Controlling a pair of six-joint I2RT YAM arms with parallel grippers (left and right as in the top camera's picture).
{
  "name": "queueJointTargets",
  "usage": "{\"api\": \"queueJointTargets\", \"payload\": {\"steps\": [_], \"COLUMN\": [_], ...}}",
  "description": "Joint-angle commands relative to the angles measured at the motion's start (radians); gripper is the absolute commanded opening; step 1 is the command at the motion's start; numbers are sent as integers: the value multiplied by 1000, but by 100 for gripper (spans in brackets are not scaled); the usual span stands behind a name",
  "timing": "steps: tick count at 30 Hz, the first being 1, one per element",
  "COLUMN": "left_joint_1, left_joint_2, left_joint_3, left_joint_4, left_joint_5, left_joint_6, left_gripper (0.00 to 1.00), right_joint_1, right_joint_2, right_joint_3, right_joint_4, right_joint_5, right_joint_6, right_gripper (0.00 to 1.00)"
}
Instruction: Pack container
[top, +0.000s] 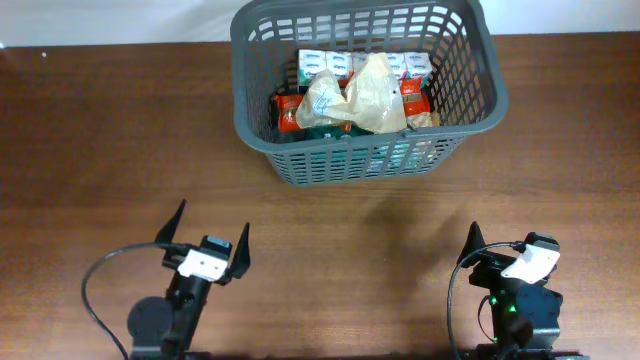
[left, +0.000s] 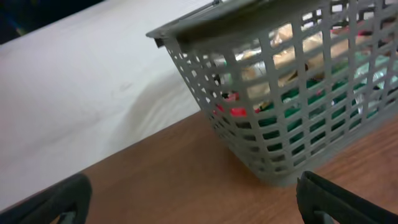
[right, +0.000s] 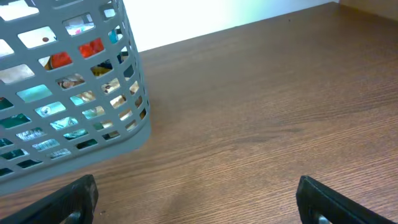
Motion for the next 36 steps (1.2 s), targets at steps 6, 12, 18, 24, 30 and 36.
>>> {"api": "queueJointTargets", "payload": {"steps": [6, 12, 18, 24, 30, 36], "left_joint_1": [-4, -4, -4, -4, -4, -4], "left_joint_2": [-144, -152, -152, -152, -151, -151], "left_joint_3": [-107, -128, -128, -128, -128, -128], "left_joint_4": [11, -15, -48, -48, -48, -48], "left_joint_5": [11, 11, 11, 11, 11, 11], "left_joint_6": [-2, -2, -2, -2, -2, -2], "left_gripper": [99, 99, 99, 99, 99, 99], "right_joint_1": [7, 7, 7, 7, 7, 7], "right_joint_2": [-9, -9, -9, -9, -9, -9], "right_joint_3": [-8, -8, -8, -8, -8, -8], "right_joint_4": [3, 3, 3, 3, 3, 3], "right_joint_5": [16, 16, 16, 16, 16, 16], "right_joint_6": [5, 5, 5, 5, 5, 5], "right_gripper": [99, 99, 99, 99, 99, 99]}}
